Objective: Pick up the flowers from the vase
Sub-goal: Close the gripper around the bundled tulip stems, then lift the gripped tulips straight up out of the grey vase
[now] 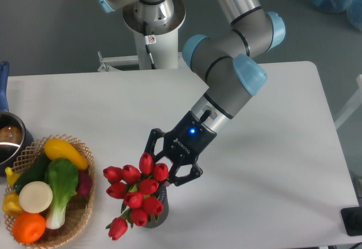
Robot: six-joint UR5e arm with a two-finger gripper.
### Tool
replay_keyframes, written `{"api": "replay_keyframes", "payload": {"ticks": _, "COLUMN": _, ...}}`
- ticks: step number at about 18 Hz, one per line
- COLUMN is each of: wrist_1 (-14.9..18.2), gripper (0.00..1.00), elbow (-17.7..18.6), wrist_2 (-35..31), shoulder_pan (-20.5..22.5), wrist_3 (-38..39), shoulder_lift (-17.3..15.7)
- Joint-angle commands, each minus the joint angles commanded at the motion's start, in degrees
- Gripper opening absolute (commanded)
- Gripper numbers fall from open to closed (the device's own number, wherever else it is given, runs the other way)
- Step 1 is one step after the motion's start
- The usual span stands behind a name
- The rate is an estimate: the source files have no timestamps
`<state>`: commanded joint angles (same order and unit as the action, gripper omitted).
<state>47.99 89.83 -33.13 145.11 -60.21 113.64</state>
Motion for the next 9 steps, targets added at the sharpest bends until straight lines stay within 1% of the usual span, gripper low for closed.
{"api": "replay_keyframes", "payload": {"ticks": 6, "wrist_1": 0.09, "gripper": 0.00, "elbow": -0.18, "wrist_2": 0.09, "shoulder_pan": 0.79, "wrist_3": 0.35, "shoulder_lift": -1.58}}
{"api": "replay_keyframes", "payload": {"ticks": 9, "wrist_1": 0.09, "gripper": 0.00, "elbow": -0.18, "wrist_2": 0.09, "shoulder_pan": 0.97, "wrist_3": 2.02, "shoulder_lift": -2.28}}
